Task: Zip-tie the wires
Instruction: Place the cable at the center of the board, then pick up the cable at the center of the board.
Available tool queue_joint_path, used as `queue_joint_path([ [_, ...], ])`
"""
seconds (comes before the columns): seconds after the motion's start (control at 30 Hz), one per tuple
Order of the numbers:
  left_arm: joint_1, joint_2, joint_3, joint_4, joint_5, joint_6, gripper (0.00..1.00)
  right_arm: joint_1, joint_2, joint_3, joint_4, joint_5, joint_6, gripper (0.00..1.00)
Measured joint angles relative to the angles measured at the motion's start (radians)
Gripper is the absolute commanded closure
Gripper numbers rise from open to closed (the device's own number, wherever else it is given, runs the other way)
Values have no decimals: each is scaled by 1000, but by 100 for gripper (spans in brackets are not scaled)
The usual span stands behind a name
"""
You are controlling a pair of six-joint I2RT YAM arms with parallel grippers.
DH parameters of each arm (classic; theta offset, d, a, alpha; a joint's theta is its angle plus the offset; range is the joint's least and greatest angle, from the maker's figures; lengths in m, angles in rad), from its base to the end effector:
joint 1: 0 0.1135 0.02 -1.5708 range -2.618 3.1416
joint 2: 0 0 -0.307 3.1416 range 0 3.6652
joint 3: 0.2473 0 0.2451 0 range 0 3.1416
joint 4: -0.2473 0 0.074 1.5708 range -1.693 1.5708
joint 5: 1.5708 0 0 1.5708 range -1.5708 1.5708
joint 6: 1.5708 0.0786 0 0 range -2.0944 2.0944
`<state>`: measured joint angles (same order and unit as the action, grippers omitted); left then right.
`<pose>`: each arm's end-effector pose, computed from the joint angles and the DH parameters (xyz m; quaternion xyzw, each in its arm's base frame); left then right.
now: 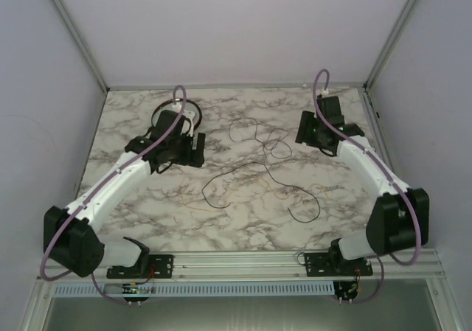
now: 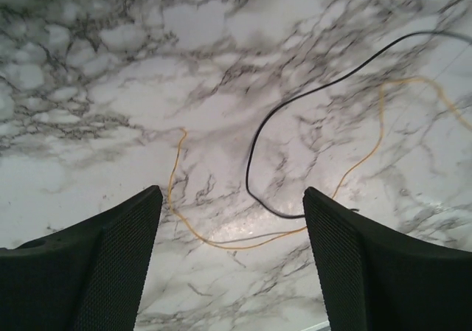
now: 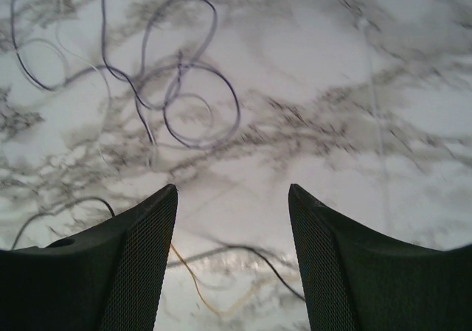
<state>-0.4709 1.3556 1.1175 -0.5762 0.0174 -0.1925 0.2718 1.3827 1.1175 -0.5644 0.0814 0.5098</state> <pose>0.2705 -0.1393 0.3047 0.1321 0.9198 -0.1279 0.3465 0.3008 0.0772 0.2983 0.1252 0.9230 0.1028 0.3490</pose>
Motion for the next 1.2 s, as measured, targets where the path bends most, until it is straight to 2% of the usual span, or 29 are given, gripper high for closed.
queue_joint_path([
  [0.17,-2,-93,-2,88,0,-14,7,13,190,108,84,-49,-1,38],
  [0.37,-2,-220,-2,222,0,-18,4,26,431,248,138,-60,-3,38],
  [0.5,-2,-233,17,242,9,-18,4,35,539,281,150,-76,1,38],
  [0.63,-2,-233,18,242,13,-18,4,49,597,281,152,-77,9,41],
  [0.77,-2,-233,18,242,22,-18,4,53,625,286,161,-74,19,52],
  [1.0,-2,-233,18,241,27,-18,4,52,637,315,181,-72,26,54],
  [1.2,-2,-233,18,241,31,-18,4,41,639,341,188,-74,31,69],
])
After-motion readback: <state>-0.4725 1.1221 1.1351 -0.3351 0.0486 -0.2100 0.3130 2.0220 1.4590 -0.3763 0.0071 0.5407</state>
